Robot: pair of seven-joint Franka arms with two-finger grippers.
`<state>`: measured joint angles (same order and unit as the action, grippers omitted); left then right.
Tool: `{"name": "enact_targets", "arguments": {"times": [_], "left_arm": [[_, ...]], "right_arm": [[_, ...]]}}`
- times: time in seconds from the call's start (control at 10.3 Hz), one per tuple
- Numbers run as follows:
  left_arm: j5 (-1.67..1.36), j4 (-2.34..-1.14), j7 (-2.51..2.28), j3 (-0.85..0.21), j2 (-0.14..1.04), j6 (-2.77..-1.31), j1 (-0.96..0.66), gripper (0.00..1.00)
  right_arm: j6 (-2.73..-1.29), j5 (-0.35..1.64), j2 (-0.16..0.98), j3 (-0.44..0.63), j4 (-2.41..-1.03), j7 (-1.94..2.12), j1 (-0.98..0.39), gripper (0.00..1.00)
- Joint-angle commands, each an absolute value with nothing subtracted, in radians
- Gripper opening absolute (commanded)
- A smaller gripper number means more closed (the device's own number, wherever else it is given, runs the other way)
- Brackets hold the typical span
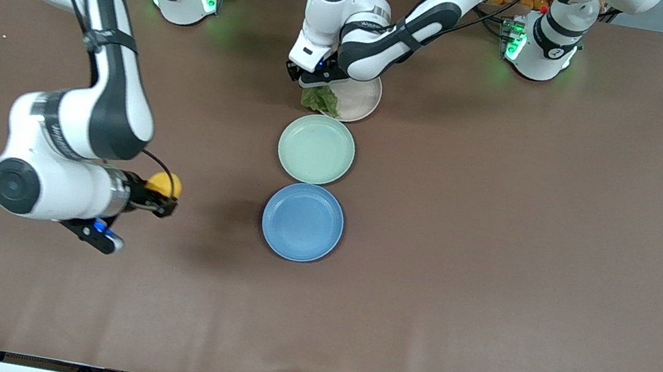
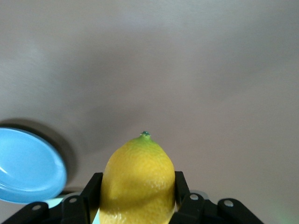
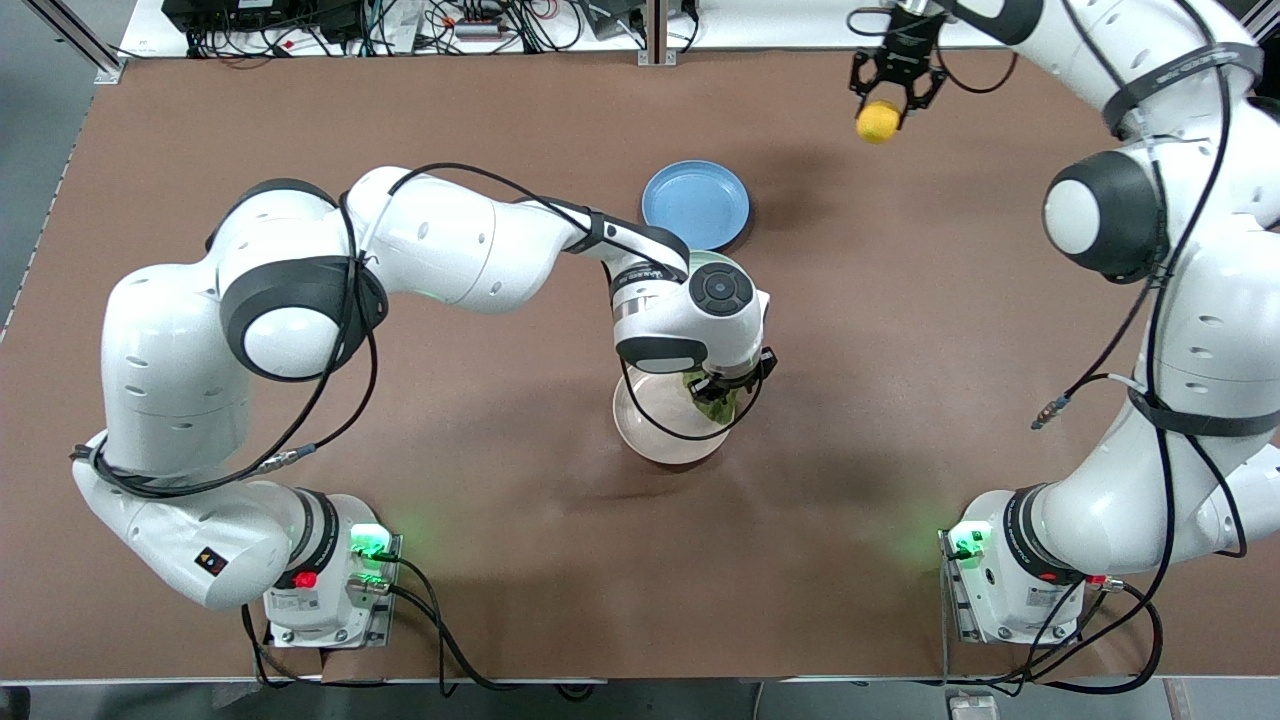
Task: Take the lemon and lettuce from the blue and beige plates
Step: 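Carry the lemon off the blue plate while the left gripper lifts the lettuce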
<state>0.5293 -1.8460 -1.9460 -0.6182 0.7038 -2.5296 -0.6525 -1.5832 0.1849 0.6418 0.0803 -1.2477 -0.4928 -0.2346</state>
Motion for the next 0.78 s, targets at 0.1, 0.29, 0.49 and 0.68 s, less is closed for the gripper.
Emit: {"name": "enact_targets", "arguments": {"times": [0.1, 0.29, 0.49, 0.68], "left_arm": [[0.569, -1.832, -1.983, -0.6, 0.719, -2.533, -0.667, 0.0], [0.568, -1.827, -1.985, -0.603, 0.677, -2.475, -0.664, 0.0], [0.548, -1.825, -1.986, -0.617, 0.605, -2.407, -0.65, 0.0], [0.528, -1.819, -1.985, -0.646, 0.542, -2.33, -0.623, 0.0]], "right_arm": [[-1.731, 0.137, 0.421, 0.08, -1.608, -0.254, -0.158, 0.0], [-1.883, 0.081, 0.339, 0.08, -1.803, -0.143, -0.14, 0.0], [-2.013, 0.069, 0.296, 0.077, -1.935, 0.008, -0.091, 0.0], [-2.133, 0.068, 0.285, 0.077, -2.032, 0.095, -0.071, 0.0]]}}
